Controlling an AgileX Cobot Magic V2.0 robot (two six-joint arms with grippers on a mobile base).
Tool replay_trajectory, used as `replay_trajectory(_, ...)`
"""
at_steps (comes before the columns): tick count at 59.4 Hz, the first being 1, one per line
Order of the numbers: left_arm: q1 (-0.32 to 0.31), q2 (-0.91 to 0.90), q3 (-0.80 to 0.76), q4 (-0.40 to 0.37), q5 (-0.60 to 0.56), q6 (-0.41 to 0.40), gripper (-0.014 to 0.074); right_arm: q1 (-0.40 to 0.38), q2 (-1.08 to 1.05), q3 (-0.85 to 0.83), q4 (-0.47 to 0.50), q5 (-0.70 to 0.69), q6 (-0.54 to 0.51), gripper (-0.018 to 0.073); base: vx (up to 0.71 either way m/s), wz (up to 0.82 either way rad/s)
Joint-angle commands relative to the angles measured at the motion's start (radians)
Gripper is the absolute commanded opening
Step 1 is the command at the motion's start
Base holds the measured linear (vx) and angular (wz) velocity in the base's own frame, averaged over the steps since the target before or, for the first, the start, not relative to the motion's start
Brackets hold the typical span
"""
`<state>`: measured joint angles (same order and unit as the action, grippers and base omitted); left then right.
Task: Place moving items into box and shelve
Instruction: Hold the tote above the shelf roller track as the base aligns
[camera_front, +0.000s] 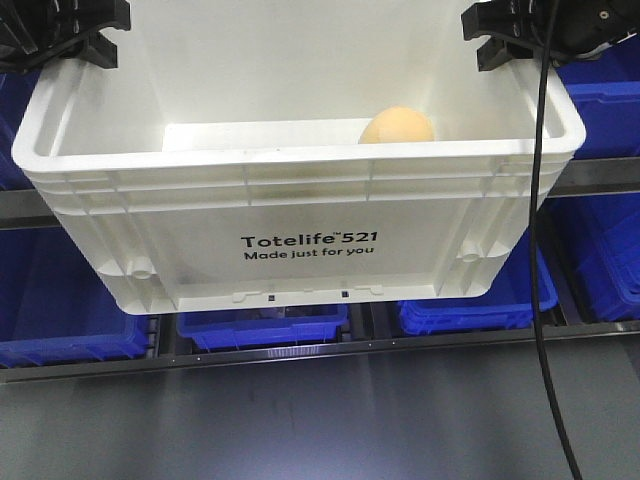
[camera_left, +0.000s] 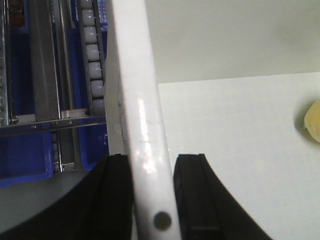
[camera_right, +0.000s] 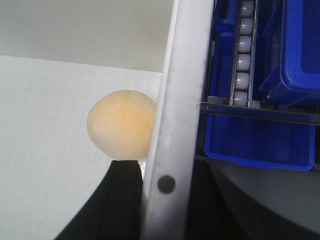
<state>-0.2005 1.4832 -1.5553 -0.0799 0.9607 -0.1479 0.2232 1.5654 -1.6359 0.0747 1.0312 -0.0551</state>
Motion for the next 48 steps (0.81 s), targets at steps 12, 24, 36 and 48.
replay_trajectory(12,-0.014,-0.055,-0.050,-0.073,-0.139,0.007,-0.0013,0.009,-0.055,-0.046,0.061,-0.114,-0.038,-0.0013,0.20,0.10)
replay_trajectory(24,-0.014,-0.055,-0.050,-0.073,-0.139,0.007,-0.0013,0.009,-0.055,-0.046,0.061,-0.114,-0.038,-0.0013,0.22,0.11)
replay_trajectory(36,-0.014,-0.055,-0.050,-0.073,-0.139,0.007,-0.0013,0.009,-0.055,-0.046,0.061,-0.114,-0.038,-0.0013,0.21,0.07)
replay_trajectory(48,-0.014,-0.055,-0.050,-0.073,-0.139,0.007,-0.0013,0.009,-0.055,-0.046,0.061,-0.114,-0.038,-0.0013,0.18,0.02)
